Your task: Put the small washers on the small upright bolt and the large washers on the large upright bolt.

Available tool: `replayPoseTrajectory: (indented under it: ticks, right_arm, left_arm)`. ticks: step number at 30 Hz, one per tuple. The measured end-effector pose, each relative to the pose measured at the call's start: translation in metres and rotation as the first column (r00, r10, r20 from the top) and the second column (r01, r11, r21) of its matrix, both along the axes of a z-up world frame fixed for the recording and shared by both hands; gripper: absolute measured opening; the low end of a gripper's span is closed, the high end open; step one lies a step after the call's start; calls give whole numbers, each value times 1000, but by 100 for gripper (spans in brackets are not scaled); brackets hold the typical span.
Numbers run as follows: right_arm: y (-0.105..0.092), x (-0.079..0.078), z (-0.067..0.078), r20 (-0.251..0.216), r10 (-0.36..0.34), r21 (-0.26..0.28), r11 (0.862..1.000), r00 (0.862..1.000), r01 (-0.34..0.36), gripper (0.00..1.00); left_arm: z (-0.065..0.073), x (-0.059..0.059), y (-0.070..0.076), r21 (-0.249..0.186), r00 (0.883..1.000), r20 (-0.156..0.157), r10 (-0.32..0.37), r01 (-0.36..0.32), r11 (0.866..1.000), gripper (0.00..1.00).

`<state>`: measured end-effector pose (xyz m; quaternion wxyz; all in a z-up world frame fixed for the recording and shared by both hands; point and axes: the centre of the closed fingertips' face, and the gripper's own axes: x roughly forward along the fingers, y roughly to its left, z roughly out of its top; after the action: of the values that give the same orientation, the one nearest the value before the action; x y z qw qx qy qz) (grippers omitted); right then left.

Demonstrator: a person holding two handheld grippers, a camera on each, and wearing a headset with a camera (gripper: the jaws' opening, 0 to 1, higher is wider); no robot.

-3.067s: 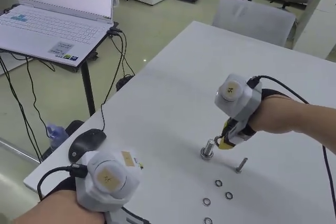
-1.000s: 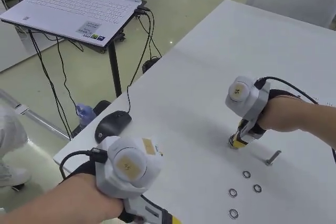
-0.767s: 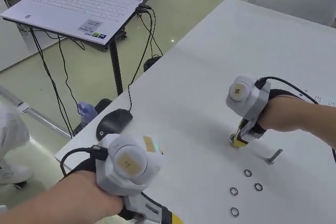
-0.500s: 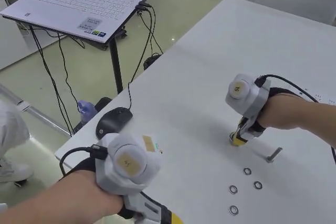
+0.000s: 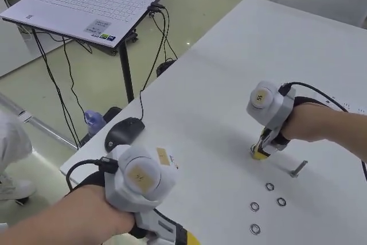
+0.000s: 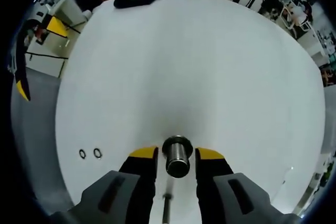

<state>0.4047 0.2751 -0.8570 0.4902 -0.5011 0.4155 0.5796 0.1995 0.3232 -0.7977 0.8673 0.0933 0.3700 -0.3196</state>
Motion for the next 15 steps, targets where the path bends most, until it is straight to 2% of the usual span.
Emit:
replayPoseTrajectory:
  ticks: [5,9,15]
  right_arm:
    - [1,1,8,4,2,23,1000,1000,-2,31]
    - [2,4,17,16,44,47,998,999,-44,31]
    - [1,5,31,27,50,81,995,998,-52,33]
  left_arm:
    - [0,0,-1,2,1000,-1,-7,7,1000,88]
    - [2,1,-1,-1,1000,7,-4,4,1000,89]
    - [4,0,1,6,1000,10,-9,9,1000,89]
